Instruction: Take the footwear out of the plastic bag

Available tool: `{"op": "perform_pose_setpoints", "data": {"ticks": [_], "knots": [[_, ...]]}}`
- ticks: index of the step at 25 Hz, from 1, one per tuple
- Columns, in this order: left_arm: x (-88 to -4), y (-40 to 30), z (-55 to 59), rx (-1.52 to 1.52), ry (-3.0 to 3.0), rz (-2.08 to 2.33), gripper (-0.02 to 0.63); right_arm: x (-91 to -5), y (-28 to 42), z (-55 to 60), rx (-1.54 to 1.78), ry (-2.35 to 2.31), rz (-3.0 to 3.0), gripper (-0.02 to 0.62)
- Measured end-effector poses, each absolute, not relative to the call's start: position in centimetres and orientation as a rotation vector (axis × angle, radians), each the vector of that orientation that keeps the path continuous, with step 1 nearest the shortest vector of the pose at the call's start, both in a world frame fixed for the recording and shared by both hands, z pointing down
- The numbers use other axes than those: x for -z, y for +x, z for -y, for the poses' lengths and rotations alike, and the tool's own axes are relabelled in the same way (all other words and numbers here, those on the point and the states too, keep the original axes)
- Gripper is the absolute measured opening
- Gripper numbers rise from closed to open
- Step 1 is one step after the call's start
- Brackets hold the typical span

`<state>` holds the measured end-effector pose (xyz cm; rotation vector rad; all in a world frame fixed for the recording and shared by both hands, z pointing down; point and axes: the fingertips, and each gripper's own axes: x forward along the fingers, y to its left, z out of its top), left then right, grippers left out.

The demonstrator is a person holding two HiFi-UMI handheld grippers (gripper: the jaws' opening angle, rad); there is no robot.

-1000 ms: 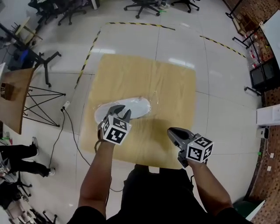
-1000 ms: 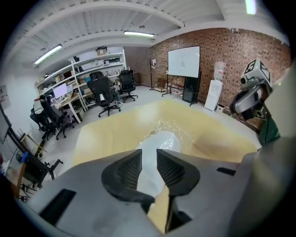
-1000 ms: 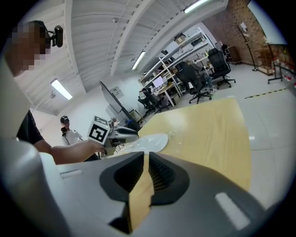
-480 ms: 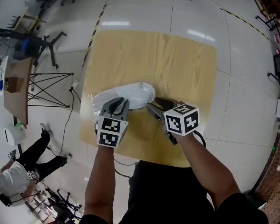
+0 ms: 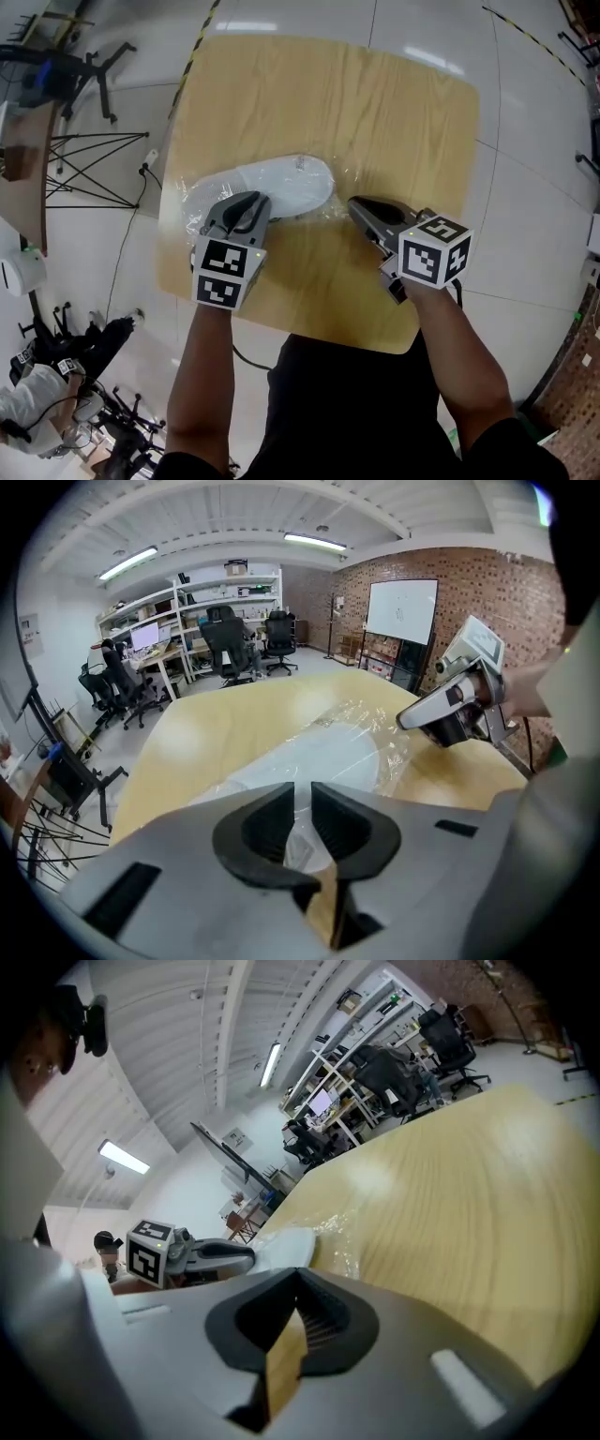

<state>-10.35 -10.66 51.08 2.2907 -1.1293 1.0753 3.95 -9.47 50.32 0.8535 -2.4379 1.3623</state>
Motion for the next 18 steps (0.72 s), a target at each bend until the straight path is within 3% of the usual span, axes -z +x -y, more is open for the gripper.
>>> {"op": "perform_pose_setpoints", "data": {"ticks": [3, 7, 10, 13, 16, 17, 18], "knots": [[-51.0, -10.5, 10.8, -1.065, 2.297, 1.111, 0.064, -49.5, 5.4, 9.5, -1.205, 0.821, 2.451, 0.002], [-50.6, -10.6, 11.0, -1.073, 2.322, 1.095, 0.049, -49.3, 6.9, 9.2, -0.556, 0.710, 2.310, 0.012], [-50.3, -10.9, 11.0, -1.051, 2.325, 1.112, 0.009, -51.4, 5.0, 7.7, -0.214, 0.489, 2.164, 0.144], [-50.7, -11.2, 10.7, -1.047, 2.307, 1.106, 0.008, -52.8, 2.8, 6.7, -0.115, 0.367, 2.126, 0.161], [-51.5, -11.4, 10.6, -1.068, 2.292, 1.092, 0.009, -53.5, 2.6, 6.2, -0.140, 0.338, 2.115, 0.137], [-51.6, -11.5, 10.8, -1.067, 2.294, 1.092, 0.009, -53.5, 2.8, 6.0, -0.147, 0.336, 2.115, 0.107], [-51.6, -11.6, 10.9, -1.067, 2.295, 1.092, 0.009, -53.4, 3.1, 5.7, -0.139, 0.333, 2.114, 0.038]]}}
